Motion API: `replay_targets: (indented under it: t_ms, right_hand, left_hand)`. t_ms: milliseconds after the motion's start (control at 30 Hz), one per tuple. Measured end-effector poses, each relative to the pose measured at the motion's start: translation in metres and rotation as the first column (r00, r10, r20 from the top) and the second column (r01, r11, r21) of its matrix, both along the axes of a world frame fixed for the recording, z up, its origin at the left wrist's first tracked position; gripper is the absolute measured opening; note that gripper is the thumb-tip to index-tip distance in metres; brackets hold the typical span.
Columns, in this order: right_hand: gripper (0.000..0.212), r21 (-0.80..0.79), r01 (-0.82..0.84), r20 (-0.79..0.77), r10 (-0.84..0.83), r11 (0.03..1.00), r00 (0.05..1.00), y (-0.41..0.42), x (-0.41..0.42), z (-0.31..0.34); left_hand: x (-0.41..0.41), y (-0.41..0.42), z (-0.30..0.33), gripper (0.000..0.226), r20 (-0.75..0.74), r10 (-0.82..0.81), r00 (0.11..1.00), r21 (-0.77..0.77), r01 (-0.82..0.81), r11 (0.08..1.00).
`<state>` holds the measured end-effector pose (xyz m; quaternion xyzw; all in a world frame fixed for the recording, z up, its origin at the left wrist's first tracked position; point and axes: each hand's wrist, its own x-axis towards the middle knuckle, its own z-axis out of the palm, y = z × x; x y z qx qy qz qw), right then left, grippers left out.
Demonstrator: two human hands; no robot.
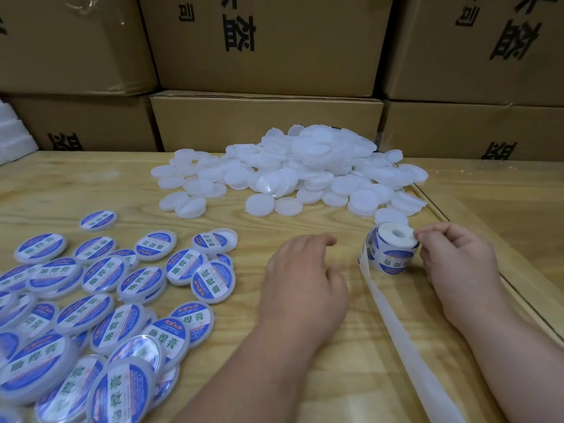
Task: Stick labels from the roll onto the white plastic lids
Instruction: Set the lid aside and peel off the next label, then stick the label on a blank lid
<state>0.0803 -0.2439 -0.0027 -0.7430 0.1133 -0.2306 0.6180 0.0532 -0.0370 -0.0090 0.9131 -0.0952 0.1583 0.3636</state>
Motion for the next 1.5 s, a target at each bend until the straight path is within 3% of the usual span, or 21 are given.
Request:
replay_targets:
  t_ms: [167, 333, 500, 600, 767, 833, 933, 1067, 1200, 1267, 1400, 1500]
  right_hand:
    - [0.011, -0.011, -0.002, 0.013, 0.002, 1.000, 1.000, 0.004, -0.001, 0.002]
    - [0.019, -0.024, -0.009, 0.030, 0.009, 1.000, 1.000, 0.004, -0.001, 0.001]
    - [0.017, -0.033, -0.072, 0.112, 0.076, 0.997, 0.991, 0.008, -0.003, 0.001]
    - [0.016, -0.095, -0.126, 0.230, 0.145, 0.987, 0.962, 0.014, -0.010, 0.003]
    - [0.005, -0.327, -0.028, 0.243, 0.113, 0.944, 0.964, 0.022, -0.013, 0.006]
    - [0.021, -0.477, -0.082, 0.108, 0.151, 0.875, 0.983, 0.023, -0.012, 0.003]
    - [0.036, -0.556, -0.193, -0.076, 0.182, 0.808, 0.980, 0.023, -0.013, -0.001]
    - [0.024, -0.474, -0.148, -0.012, 0.162, 0.868, 0.987, 0.021, -0.016, 0.001]
    - [0.028, -0.296, -0.334, -0.049, 0.335, 0.895, 0.941, 0.021, -0.023, 0.004]
    - [0.037, -0.240, -0.345, -0.022, 0.350, 0.907, 0.936, 0.023, -0.027, 0.004]
    - [0.025, -0.378, -0.070, 0.247, 0.173, 0.923, 0.953, 0.024, -0.037, 0.017]
    - [0.018, -0.408, -0.144, 0.292, 0.278, 0.902, 0.915, 0.025, -0.053, 0.024]
  left_hand:
    - [0.034, -0.003, 0.002, 0.063, -0.147, 0.142, 0.979, 0.097, -0.128, 0.987]
    - [0.086, 0.007, 0.008, 0.076, -0.213, 0.294, 0.932, 0.247, -0.240, 0.939]
    - [0.117, 0.011, 0.008, 0.065, -0.276, 0.411, 0.869, 0.371, -0.298, 0.880]
    - [0.119, 0.007, 0.005, 0.053, -0.171, 0.457, 0.873, 0.401, -0.362, 0.841]
    - [0.110, 0.006, 0.004, 0.037, -0.056, 0.429, 0.902, 0.305, -0.394, 0.867]
    - [0.107, 0.007, 0.004, 0.035, -0.077, 0.428, 0.901, 0.295, -0.389, 0.873]
    - [0.104, 0.007, 0.004, 0.033, -0.091, 0.405, 0.910, 0.318, -0.359, 0.877]
    - [0.091, 0.008, 0.001, 0.036, -0.080, 0.365, 0.928, 0.249, -0.336, 0.908]
    - [0.060, 0.010, -0.001, 0.047, -0.047, 0.260, 0.964, 0.125, -0.253, 0.960]
    - [0.041, 0.012, -0.002, 0.051, -0.048, 0.227, 0.973, 0.048, -0.224, 0.973]
    - [0.009, 0.020, 0.000, 0.063, -0.085, 0.179, 0.980, -0.117, -0.188, 0.975]
    - [-0.008, 0.025, 0.001, 0.061, -0.130, 0.181, 0.975, -0.208, -0.205, 0.956]
